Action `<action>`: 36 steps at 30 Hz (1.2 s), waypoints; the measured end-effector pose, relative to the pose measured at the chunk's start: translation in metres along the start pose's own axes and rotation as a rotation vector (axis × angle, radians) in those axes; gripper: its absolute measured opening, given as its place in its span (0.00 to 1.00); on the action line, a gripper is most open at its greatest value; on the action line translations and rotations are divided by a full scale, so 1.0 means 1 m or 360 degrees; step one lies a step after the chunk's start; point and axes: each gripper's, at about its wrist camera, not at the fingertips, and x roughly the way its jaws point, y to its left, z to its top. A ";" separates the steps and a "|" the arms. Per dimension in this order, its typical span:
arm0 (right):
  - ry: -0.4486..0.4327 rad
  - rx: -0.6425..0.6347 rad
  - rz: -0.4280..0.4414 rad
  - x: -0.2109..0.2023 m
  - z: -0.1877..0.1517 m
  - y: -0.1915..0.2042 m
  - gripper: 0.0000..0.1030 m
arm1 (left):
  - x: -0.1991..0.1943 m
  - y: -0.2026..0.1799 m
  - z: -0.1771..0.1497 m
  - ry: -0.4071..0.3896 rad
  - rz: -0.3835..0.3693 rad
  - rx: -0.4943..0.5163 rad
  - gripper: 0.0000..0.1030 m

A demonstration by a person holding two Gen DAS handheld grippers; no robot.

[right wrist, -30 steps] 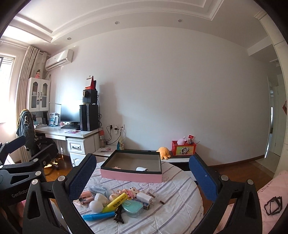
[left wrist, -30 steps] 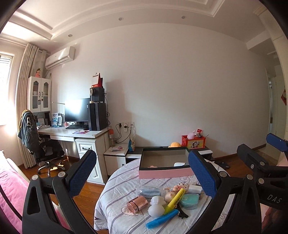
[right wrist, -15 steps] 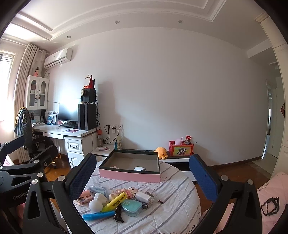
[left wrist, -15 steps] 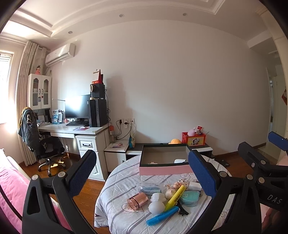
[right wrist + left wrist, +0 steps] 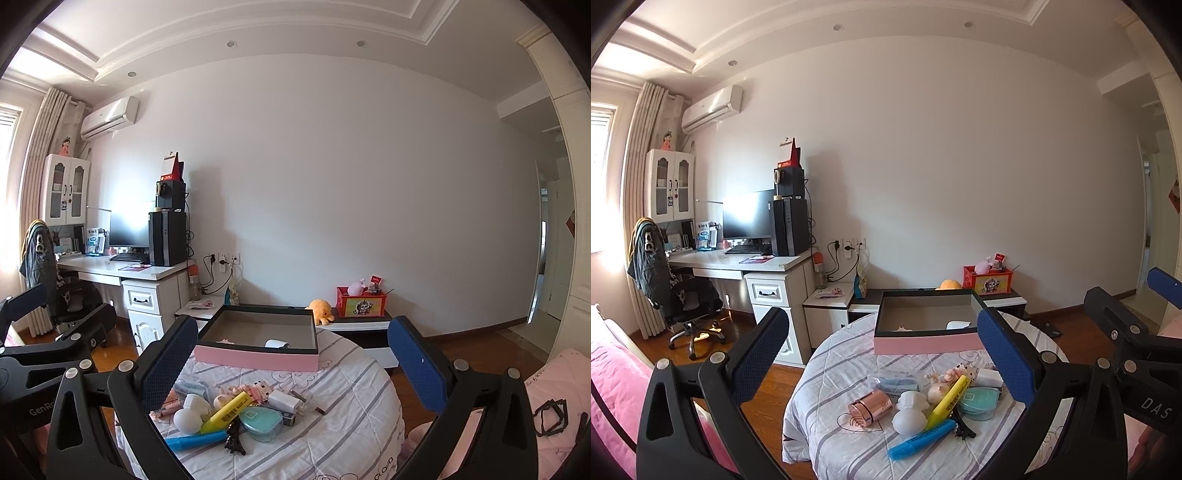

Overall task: Organize rigid objects
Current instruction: 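Withdraw both tools from the box back over the bed, then grasp the rose-gold cup with the left tool while the right tool grasps the teal case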

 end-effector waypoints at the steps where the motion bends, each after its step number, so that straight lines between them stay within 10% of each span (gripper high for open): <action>1: 0.0005 0.0003 0.0002 0.001 0.000 0.000 1.00 | 0.000 0.000 -0.001 0.0001 -0.0003 0.0001 1.00; 27: 0.0586 0.0025 0.0034 0.113 -0.112 -0.011 1.00 | 0.106 0.002 -0.138 0.0631 -0.0209 0.0140 1.00; 36: 0.0698 0.0036 0.0035 0.142 -0.135 -0.018 1.00 | 0.141 0.041 -0.150 0.0731 -0.0031 0.0029 1.00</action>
